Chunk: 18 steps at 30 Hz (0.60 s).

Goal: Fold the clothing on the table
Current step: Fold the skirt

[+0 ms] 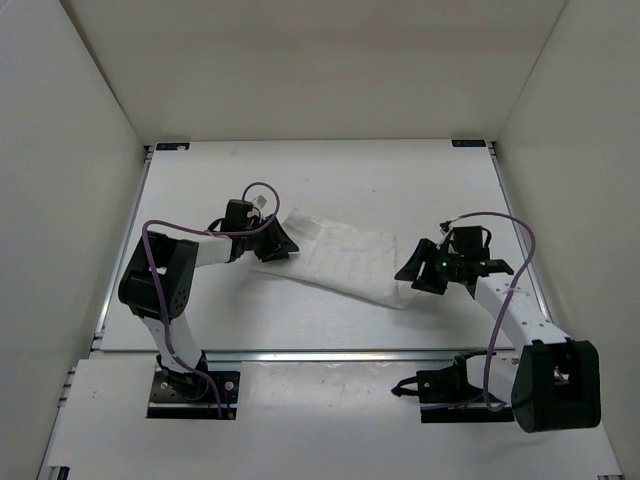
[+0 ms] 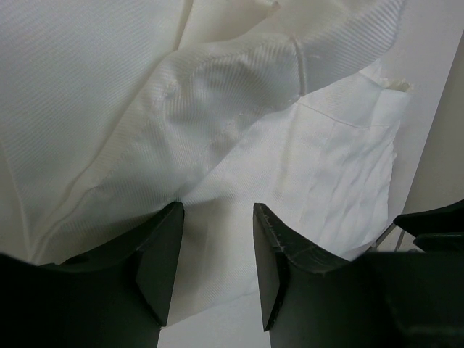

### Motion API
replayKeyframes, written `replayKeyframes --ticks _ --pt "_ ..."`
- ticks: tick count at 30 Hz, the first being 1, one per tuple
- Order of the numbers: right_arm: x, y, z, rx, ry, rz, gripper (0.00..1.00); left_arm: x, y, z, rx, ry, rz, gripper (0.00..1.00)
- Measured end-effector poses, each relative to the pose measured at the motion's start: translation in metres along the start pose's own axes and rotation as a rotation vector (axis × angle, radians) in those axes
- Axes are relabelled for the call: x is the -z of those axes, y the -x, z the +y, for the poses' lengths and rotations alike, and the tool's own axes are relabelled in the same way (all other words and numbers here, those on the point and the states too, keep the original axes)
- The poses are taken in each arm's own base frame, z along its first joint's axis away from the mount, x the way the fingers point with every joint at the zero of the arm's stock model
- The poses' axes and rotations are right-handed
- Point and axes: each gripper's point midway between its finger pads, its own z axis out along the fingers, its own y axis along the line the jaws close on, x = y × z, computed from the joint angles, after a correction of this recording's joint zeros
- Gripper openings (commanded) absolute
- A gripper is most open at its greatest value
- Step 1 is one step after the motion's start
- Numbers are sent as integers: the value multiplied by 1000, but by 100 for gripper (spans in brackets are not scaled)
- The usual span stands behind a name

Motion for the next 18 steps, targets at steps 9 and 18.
replayKeyframes --ticks 9,18 --pt "-9 -71 -21 -236 24 97 69 0 -1 -1 -3 -1 2 55" --pt "-22 -61 -2 -338 159 54 67 -1 -2 -1 -5 -5 -1 55"
